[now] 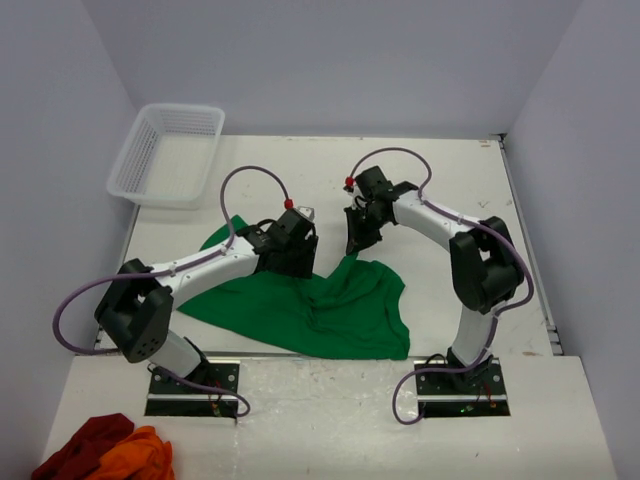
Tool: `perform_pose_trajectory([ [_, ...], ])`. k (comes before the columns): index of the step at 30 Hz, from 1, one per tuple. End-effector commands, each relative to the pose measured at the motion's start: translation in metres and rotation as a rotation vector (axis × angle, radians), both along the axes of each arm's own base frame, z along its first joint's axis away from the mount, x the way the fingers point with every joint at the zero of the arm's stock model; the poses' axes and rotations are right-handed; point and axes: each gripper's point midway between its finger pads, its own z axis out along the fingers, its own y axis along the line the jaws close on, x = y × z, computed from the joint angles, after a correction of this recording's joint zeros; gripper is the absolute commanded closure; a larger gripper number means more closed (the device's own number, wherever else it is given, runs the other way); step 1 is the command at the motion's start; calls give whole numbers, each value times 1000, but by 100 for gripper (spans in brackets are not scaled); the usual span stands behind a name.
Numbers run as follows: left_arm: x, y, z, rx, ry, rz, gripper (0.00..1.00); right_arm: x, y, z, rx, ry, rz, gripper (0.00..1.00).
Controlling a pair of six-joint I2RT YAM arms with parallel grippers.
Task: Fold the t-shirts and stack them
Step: Grap the side of the flattened tshirt furthest away from the robot with both arms
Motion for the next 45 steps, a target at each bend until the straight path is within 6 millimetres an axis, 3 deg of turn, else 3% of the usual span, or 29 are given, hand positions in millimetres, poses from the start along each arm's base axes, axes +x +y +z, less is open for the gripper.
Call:
perform_pose_trajectory([
  [1,10,-2,-9,-3,-7,-18,38,19,-2,47,-4,-136,-6,100],
  [6,20,-9,0,-20,-20,-31,39,11,-3,67,25,-169,-10,100],
  [8,24,-7,3,-16,-24,-32,39,0,-6,64,33,-165,-7,100],
  [9,28,-7,7,-18,-32,-27,39,-5,-6,73,51,-187,-2,100],
  [15,38,-6,6,-10,-26,-27,39,-52,-13,57,40,-149,15,100],
  [18,40,-4,4,-10,-24,-27,39,-82,-22,36,14,-89,13,100],
  [21,41,-1,2,-7,-18,-26,39,-102,-16,27,39,-68,25,100],
  [22,41,-1,1,-8,-15,-27,39,-112,-19,15,26,-36,15,100],
  [30,44,4,8,-17,-27,-21,39,-159,-15,-28,-33,31,18,98],
  [36,40,8,1,-16,-16,-18,39,-168,-22,-40,-103,12,-16,81],
  [45,36,8,-4,-24,-6,-21,39,-157,-40,-29,-225,-61,-87,67],
])
